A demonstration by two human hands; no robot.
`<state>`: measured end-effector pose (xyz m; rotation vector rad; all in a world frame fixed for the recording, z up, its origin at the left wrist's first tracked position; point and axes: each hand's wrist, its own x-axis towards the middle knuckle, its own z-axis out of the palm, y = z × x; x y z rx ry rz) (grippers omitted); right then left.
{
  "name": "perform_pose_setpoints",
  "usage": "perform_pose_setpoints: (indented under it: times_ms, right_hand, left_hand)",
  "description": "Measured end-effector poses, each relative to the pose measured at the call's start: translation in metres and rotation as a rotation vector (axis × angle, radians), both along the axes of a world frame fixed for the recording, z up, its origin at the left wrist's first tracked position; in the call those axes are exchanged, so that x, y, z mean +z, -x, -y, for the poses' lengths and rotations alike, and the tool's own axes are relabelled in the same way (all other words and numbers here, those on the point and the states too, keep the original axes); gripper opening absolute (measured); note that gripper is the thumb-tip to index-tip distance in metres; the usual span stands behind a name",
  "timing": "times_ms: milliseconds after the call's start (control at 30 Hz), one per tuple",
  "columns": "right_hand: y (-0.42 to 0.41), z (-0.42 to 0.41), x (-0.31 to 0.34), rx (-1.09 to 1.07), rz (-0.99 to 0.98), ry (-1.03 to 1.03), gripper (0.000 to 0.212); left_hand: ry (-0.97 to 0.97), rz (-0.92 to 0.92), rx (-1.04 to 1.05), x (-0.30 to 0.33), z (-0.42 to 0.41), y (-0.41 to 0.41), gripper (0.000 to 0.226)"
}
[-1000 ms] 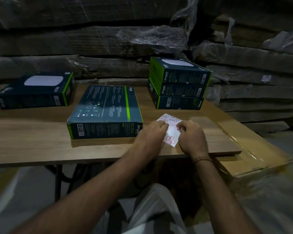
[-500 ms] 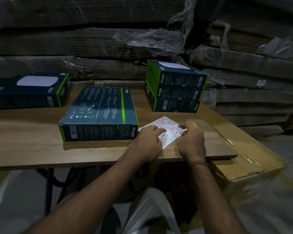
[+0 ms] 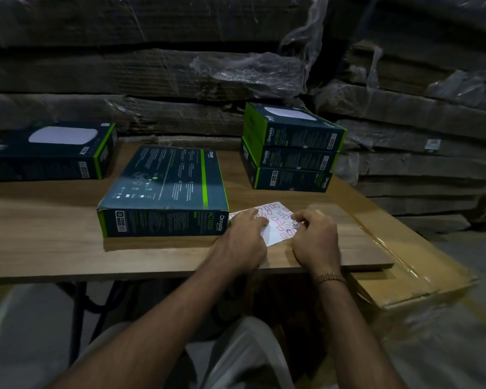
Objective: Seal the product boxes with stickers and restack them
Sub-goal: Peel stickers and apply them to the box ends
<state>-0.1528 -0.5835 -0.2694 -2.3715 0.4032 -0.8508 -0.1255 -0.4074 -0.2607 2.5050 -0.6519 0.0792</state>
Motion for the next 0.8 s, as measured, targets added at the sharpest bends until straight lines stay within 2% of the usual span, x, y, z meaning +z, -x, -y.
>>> perform_pose_setpoints:
  times_ms: [200,300,400,600,800]
  right_hand:
    - [-0.002,0.003,-0.002,0.212,0.038,0.044,0.027]
    - [-0.003,0.004,-0.002,0.242,0.019,0.071,0.027]
    - [-0.002,0.004,-0.001,0.262,-0.001,0.108,0.028]
    - [0.002,0.002,0.002,0.281,-0.031,0.168,0.031]
    - [0.003,0.0,0.002,0.276,-0.035,0.202,0.027]
  left_hand:
    - [0.024,0.075,-0.03,0.004,0.003,-0.003,0.049]
    - [-0.034,0.122,0.006,0.004,0.009,-0.005,0.042]
    - [-0.086,0.115,0.017,0.004,0.013,-0.009,0.044]
    - [-0.061,0.131,-0.008,-0.007,0.013,-0.023,0.055]
    - [-0.045,0.141,0.008,-0.014,0.016,-0.028,0.05]
